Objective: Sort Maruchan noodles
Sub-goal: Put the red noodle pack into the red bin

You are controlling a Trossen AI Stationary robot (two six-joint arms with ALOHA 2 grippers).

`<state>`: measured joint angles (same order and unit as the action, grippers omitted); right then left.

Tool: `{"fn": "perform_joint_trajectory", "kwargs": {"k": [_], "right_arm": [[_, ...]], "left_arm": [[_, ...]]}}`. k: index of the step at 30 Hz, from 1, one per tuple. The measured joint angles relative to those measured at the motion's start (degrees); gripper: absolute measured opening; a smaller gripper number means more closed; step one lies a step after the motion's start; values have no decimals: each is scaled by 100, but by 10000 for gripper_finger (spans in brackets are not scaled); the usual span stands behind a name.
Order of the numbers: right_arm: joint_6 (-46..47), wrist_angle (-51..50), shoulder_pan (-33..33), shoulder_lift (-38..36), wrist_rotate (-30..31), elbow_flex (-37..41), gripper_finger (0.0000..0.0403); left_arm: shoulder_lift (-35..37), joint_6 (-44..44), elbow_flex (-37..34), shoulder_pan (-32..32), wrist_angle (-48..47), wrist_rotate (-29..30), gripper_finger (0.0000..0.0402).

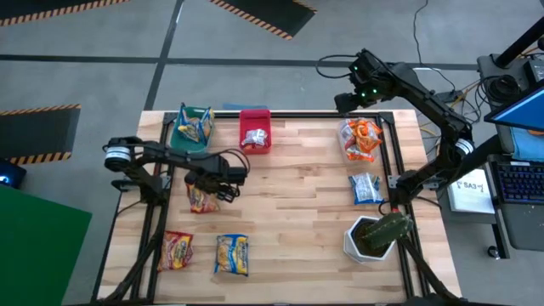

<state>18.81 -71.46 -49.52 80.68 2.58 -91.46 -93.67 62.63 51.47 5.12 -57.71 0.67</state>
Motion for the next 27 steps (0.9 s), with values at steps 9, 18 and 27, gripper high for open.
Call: {"fn": "perform_joint_trajectory", "kwargs": {"k": [9,18,27], "right_arm": [[-37,24,0,2,1,0,152],[-100,22,0,4,3,0,154],[-188,22,0,7,45,0,157]], "left_arm": [[11,86,-181,-23,95,86,167],[28,-112,-75,-41,195,134,32],[361,-1853,896,-69,262,559,12]]}}
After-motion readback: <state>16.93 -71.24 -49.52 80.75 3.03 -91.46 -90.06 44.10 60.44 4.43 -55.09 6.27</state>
